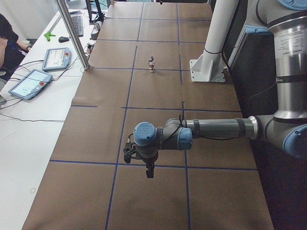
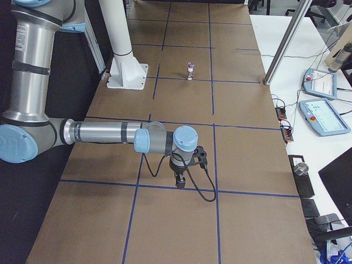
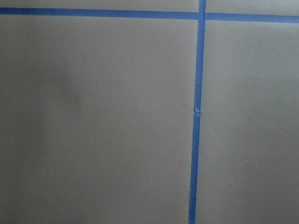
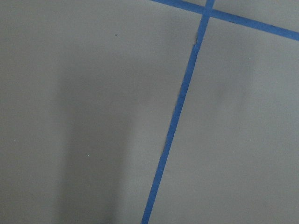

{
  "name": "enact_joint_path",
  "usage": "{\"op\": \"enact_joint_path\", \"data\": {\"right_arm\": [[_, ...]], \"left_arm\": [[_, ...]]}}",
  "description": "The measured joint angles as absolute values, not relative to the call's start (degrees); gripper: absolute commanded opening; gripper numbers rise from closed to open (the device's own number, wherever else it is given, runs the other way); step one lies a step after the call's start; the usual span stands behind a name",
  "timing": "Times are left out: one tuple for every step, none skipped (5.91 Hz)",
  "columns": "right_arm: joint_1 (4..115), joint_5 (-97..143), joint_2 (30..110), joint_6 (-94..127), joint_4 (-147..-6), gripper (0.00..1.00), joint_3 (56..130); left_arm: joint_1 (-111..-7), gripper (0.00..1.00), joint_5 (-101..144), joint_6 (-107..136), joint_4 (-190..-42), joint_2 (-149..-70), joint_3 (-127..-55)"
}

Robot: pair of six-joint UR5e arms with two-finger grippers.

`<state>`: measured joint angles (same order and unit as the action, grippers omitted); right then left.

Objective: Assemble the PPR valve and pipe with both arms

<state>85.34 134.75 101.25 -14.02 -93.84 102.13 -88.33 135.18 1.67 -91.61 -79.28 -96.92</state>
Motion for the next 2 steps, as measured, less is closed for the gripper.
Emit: {"op": "enact_joint_path", "data": {"right_arm": [[85.34, 135.06, 101.25, -14.05, -93.80, 1.00, 102.13], [85.34, 135.48, 101.25, -14.06, -93.79, 1.00, 102.13]], "left_arm": [[-88.33, 1.00, 135.18, 1.67, -91.50, -79.28, -96.91], [-88.33, 1.00, 135.17, 1.67, -91.49, -79.28, -96.90]]}}
